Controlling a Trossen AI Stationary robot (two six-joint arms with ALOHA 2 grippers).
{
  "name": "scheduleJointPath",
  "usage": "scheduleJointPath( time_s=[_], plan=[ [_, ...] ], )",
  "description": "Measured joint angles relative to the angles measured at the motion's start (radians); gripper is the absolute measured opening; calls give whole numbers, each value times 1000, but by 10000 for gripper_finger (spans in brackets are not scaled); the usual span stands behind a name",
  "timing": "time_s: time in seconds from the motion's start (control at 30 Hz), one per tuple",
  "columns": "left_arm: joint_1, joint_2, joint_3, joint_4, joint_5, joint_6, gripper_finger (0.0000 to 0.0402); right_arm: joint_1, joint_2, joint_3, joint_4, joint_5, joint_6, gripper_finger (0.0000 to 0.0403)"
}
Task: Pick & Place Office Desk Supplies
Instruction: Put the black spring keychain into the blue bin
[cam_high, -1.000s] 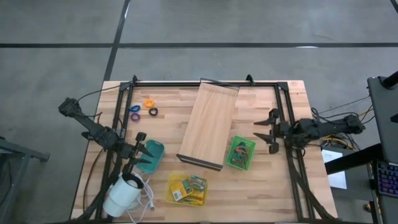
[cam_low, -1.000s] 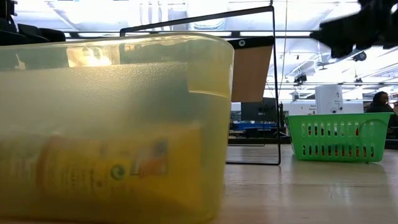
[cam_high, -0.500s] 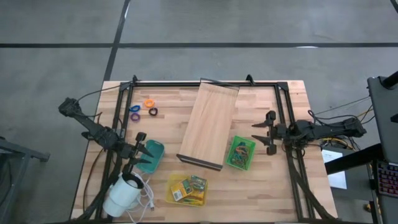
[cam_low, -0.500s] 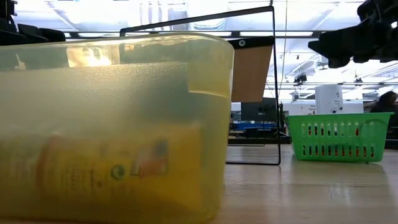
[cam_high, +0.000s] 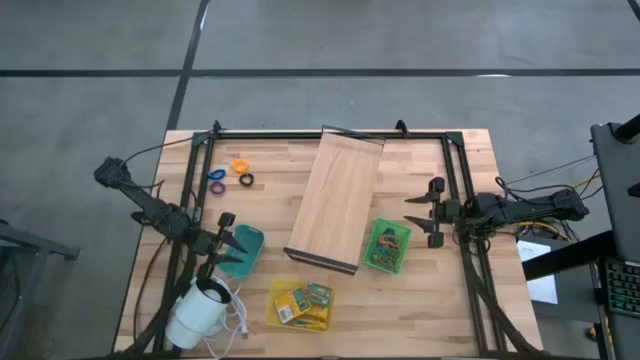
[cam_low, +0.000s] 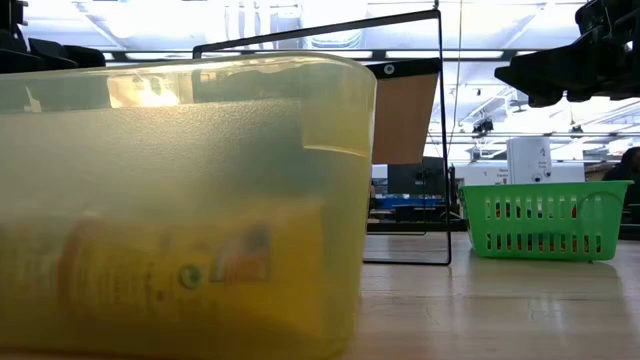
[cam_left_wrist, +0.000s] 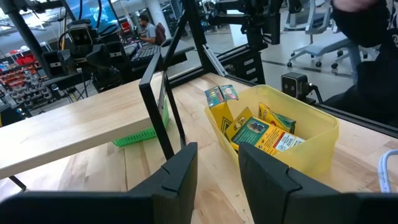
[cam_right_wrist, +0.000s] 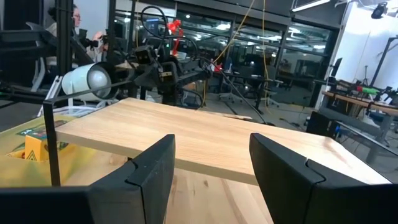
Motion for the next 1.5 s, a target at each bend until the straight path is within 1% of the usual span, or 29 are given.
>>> scheduleJointPath(
  time_s=[0.67,0.77,0.8,0.87,0.93,1.07,1.1,1.2,1.33,1.43,1.5],
  plan=[
    [0,0,0,1,-7,0,120,0,0,0,0,-1,0,205],
    [0,0,0,7,-50,-3,120,0,0,0,0,-1,0,205],
    [0,0,0,19,-74,-31,120,0,0,0,0,-1,0,205],
    [0,0,0,82,-134,-102,120,0,0,0,0,-1,0,205],
    [0,-1,0,153,-190,-119,120,0,0,0,0,-1,0,205],
    [0,-1,2,293,-226,-177,120,0,0,0,0,-1,0,205],
    [1,-1,10,300,-246,-192,120,0,0,0,0,-1,0,205],
    [3,23,54,269,-325,-255,120,0,0,0,0,-2,0,205],
    [5,101,139,149,-500,-325,120,0,0,0,0,-2,0,205],
    [6,164,250,-27,-608,-409,120,0,0,0,0,-2,0,205],
    [12,204,347,-222,-634,-504,120,0,0,0,0,-2,0,205]
  ],
)
